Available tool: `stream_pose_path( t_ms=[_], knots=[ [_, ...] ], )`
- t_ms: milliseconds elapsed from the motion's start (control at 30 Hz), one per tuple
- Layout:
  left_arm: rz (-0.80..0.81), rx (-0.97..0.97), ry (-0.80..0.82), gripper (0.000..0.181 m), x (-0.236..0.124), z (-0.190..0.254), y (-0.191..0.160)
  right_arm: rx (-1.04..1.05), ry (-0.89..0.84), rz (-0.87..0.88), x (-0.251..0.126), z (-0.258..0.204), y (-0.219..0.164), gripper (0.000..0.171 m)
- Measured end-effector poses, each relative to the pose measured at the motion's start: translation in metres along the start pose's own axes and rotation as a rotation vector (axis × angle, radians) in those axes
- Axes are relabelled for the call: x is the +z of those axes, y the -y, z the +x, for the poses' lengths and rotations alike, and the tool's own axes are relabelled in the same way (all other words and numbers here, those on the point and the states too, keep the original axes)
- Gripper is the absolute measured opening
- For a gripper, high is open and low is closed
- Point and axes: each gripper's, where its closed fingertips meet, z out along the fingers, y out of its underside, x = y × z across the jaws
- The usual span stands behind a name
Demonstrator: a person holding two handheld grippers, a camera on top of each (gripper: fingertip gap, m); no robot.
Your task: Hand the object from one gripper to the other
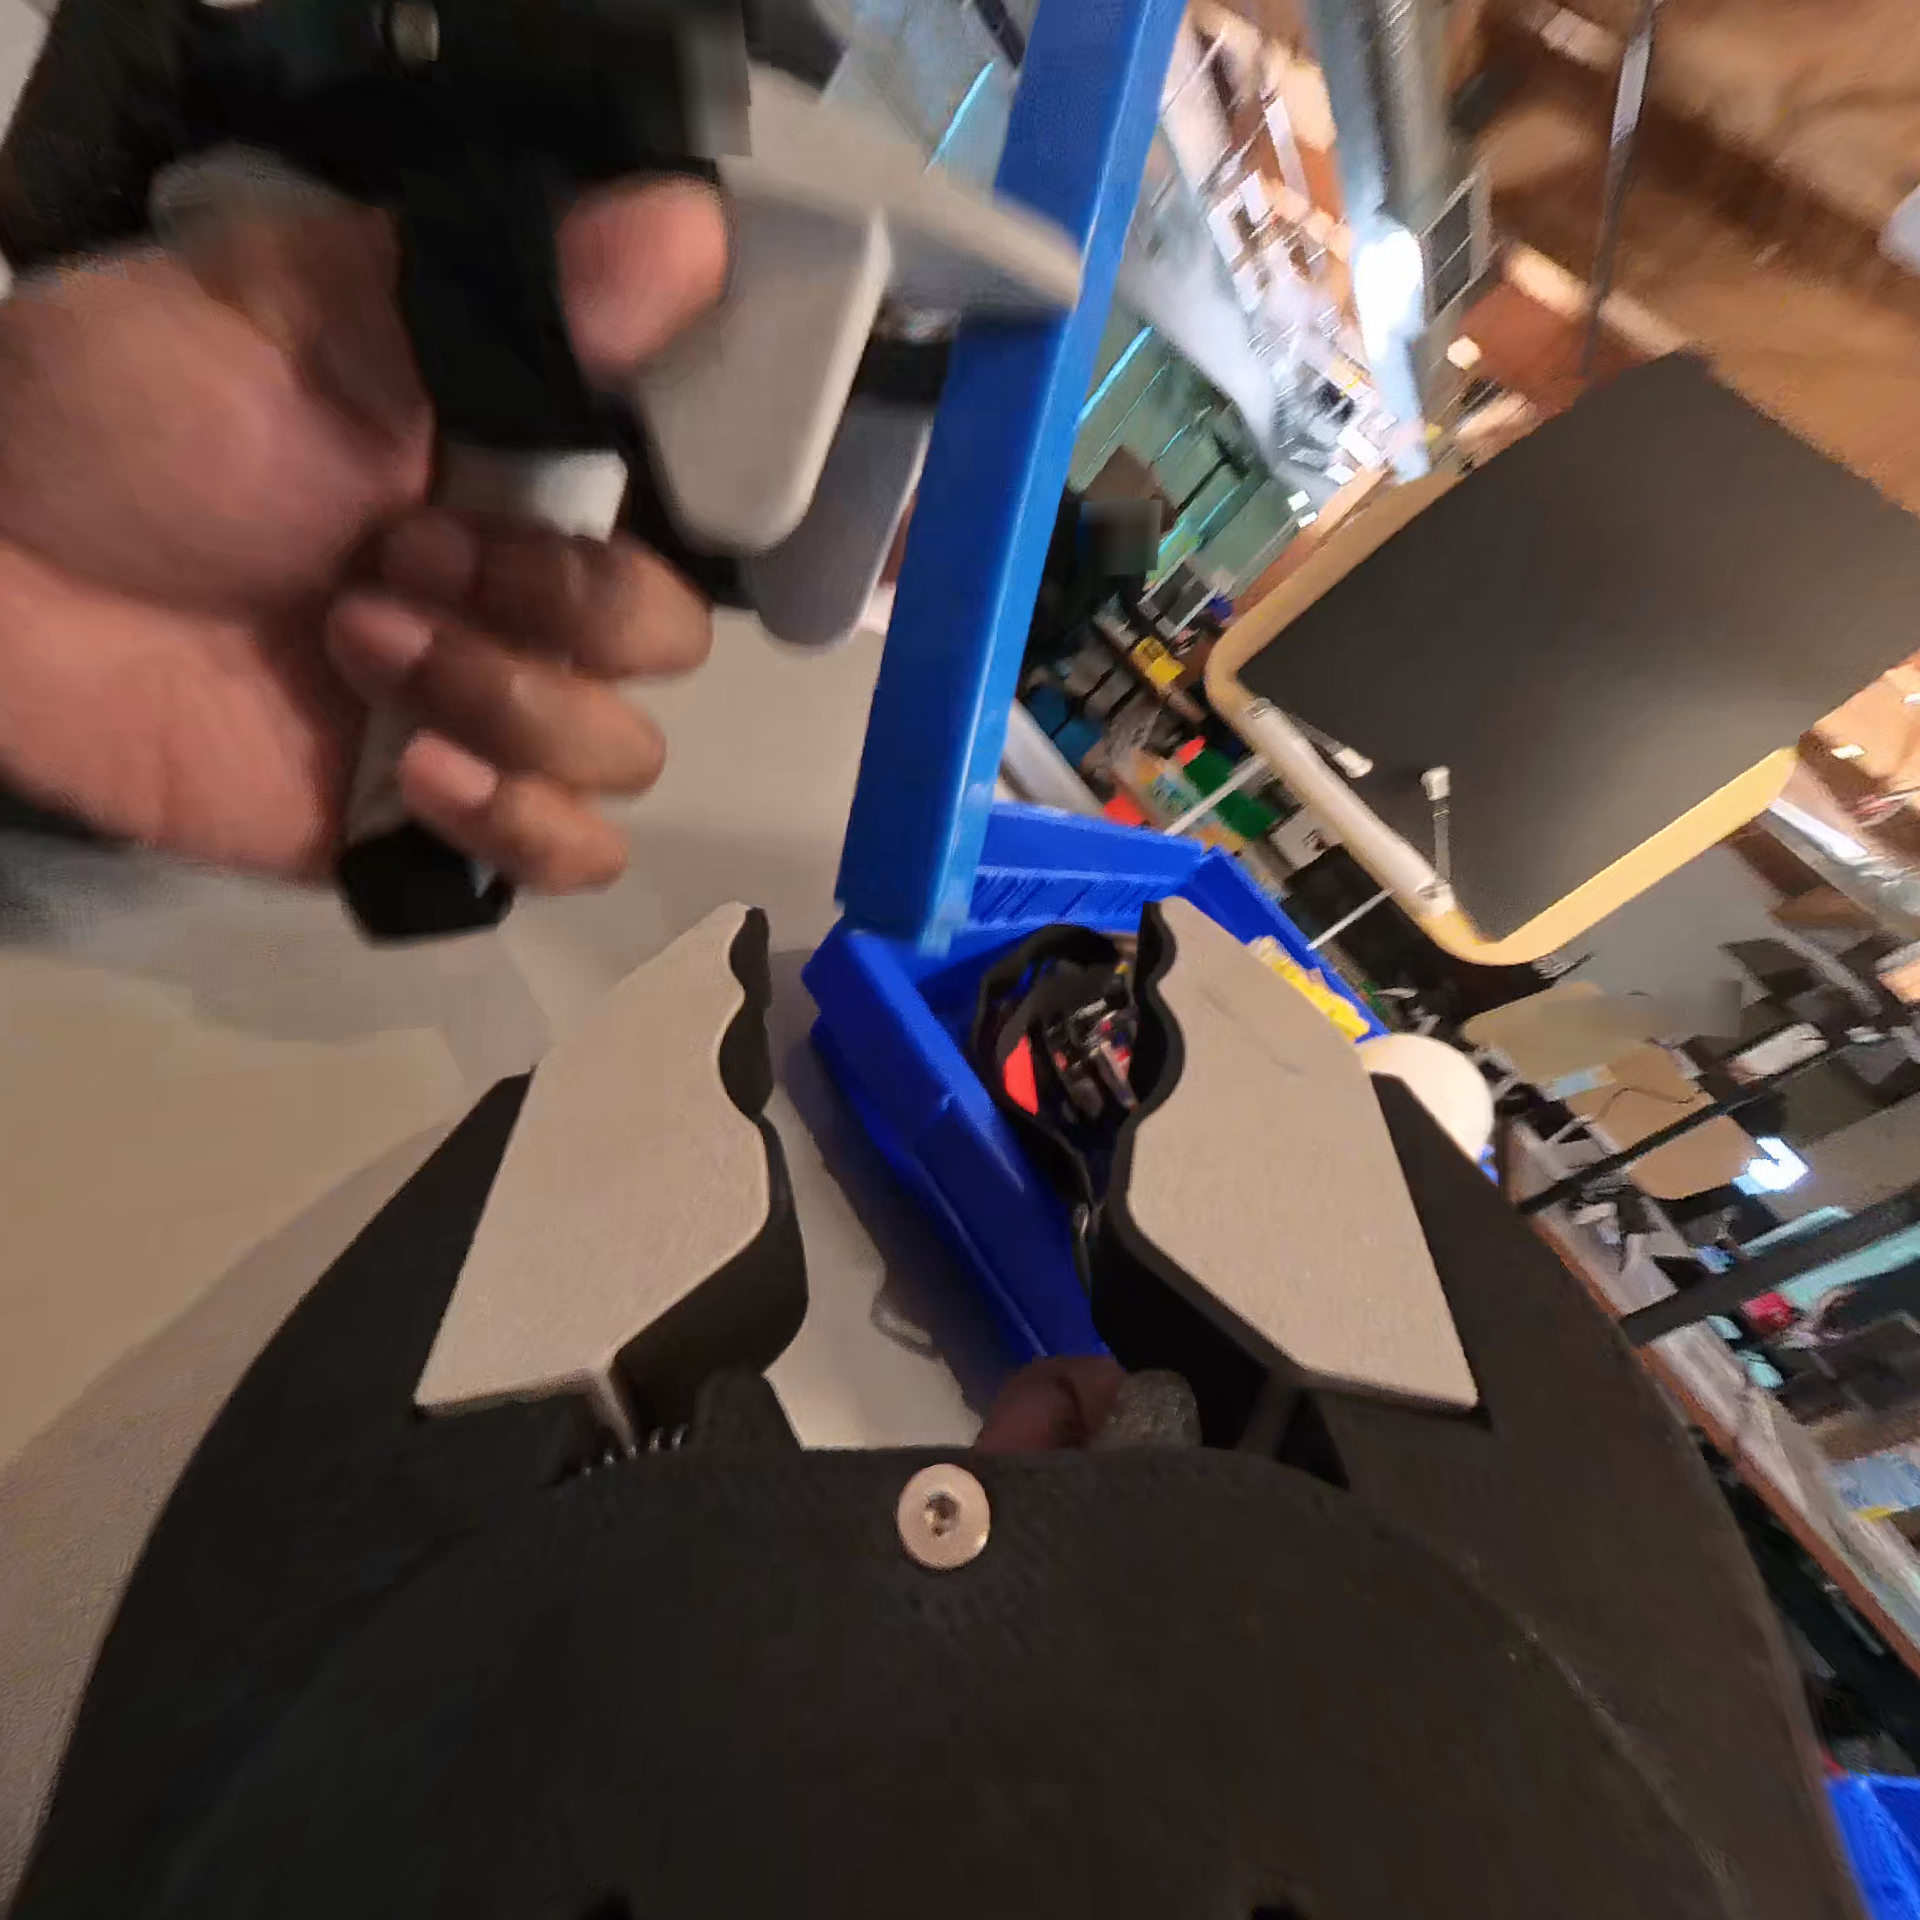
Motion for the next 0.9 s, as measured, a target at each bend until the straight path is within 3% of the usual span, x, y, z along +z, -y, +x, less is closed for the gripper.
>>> stream_pose_path(
  t_ms=[233, 333, 367, 633, 900],
  knots=[
    [-0.022, -0.076, 0.007, 0.024, -0.005, 0.004, -0.023, -0.226, -0.146, -0.089, 0.006, -0.005, -0.006, 0.059],
    [-0.025, -0.091, -0.008, 0.024, -0.005, 0.006, -0.023, -0.234, -0.165, -0.075, 0.002, -0.004, -0.004, 0.028],
    [-0.024, -0.095, -0.012, 0.024, -0.005, 0.006, -0.023, -0.227, -0.162, -0.062, 0.001, -0.004, -0.003, 0.025],
    [-0.018, -0.146, -0.008, 0.023, -0.007, 0.000, -0.022, -0.019, -0.072, 0.002, -0.005, -0.004, 0.003, 0.022],
    [-0.042, -0.178, -0.046, 0.023, -0.005, 0.005, -0.025, 0.025, -0.076, 0.025, -0.009, 0.000, 0.005, 0.022]
  ],
)
